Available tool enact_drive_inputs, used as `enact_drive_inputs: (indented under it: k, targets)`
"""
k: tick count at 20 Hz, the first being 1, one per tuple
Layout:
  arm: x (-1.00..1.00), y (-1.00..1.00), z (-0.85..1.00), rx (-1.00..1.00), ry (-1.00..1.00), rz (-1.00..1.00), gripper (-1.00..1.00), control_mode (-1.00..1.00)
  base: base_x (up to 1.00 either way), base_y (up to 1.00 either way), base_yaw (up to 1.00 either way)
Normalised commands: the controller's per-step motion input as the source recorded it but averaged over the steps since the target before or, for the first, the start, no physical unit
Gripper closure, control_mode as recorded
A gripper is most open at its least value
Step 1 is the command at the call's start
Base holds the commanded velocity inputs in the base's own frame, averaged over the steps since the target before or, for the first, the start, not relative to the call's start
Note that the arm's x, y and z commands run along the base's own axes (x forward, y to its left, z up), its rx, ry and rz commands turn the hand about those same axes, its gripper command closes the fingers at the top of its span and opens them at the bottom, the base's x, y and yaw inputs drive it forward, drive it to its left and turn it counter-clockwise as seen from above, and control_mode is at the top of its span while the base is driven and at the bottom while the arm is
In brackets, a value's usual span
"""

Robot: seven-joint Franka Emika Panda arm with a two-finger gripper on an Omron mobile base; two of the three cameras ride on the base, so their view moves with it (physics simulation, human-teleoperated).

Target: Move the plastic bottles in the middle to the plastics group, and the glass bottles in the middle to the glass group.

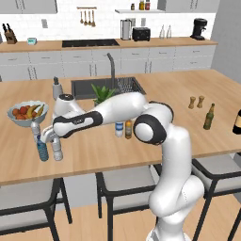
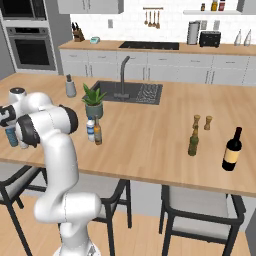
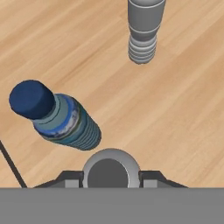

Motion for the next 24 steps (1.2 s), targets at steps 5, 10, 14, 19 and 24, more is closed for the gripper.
enact_drive_inputs:
  k: [5,10,14,19,24]
  targets:
    - [0.0,0.0,-0.01,0.0,0.0,0.0,-1.0,-1.0,0.0,0.0,0.0]
    - [0.0,0.0,0.0,0.0,0.0,0.0,-1.0,-1.0,0.0,0.0,0.0]
    - [-0.02,0.0,0.09,0.0,-0.03,0.0,-1.0,-1.0,0.0,0.0,0.0]
    - [-0.21,-0.04,0.44,0.0,-0.11,-0.02,-1.0,-1.0,0.0,0.0,0.0]
    - [-0.49,-0.38,0.55,0.0,-0.04,-0.12,-1.0,-1.0,0.0,0.0,0.0]
